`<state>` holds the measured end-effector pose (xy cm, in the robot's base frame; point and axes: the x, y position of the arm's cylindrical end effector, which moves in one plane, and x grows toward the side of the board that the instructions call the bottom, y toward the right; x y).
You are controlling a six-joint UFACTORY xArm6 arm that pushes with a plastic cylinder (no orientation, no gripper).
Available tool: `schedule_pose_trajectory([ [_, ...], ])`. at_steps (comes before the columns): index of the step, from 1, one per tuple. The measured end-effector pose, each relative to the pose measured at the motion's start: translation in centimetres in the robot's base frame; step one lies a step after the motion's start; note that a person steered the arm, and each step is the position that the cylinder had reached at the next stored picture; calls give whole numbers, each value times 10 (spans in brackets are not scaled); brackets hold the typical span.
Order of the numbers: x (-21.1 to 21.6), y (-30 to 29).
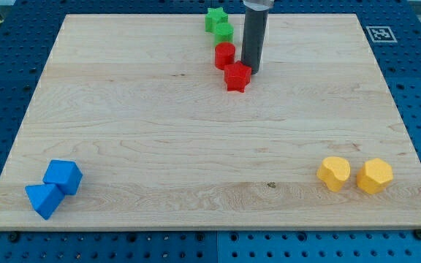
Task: Move the hexagon into the heart
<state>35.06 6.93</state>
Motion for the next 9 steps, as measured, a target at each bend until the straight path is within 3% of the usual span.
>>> schedule_pose_trajectory([
  [1,5,80],
  [2,45,156],
  [3,122,206],
  [4,190,218],
  [6,224,216],
  [9,225,181],
])
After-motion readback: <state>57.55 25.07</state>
